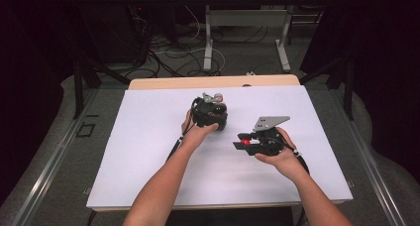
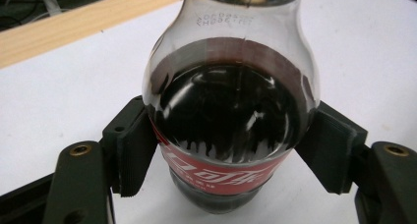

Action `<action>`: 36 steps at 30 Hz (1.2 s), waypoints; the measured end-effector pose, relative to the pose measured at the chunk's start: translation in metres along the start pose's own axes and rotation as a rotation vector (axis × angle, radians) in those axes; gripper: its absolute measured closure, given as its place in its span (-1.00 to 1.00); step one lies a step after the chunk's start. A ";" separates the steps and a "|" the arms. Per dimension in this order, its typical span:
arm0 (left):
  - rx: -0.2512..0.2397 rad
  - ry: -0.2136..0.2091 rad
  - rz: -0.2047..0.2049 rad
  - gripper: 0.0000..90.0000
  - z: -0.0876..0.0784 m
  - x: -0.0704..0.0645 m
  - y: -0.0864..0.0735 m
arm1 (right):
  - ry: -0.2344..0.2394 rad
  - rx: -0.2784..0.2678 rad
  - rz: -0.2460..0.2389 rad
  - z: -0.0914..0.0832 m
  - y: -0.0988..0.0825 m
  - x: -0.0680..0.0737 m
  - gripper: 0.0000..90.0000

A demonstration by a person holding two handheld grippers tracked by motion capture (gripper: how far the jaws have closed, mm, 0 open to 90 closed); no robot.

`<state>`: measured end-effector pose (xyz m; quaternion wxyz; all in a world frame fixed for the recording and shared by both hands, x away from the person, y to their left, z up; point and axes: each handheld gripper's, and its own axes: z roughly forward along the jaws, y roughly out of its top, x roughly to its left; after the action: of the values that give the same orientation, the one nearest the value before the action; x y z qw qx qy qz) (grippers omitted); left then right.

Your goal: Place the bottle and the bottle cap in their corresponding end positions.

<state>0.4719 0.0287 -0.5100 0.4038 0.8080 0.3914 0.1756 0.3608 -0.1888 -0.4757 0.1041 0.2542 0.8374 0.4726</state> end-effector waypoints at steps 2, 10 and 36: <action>-0.001 -0.002 0.004 -0.35 -0.001 -0.001 -0.002 | -0.005 -0.002 -0.001 0.001 0.000 0.000 0.36; -0.004 -0.005 0.000 -0.37 -0.002 0.000 -0.006 | -0.002 0.018 -0.008 0.012 0.002 0.001 0.36; -0.067 -0.055 -0.098 -0.99 -0.059 0.025 -0.020 | 0.031 0.055 -0.028 0.050 0.022 0.007 0.36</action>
<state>0.4422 0.0858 -0.4905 0.4496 0.7783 0.4131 0.1463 0.3833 -0.1390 -0.4831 0.0908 0.2376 0.8550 0.4519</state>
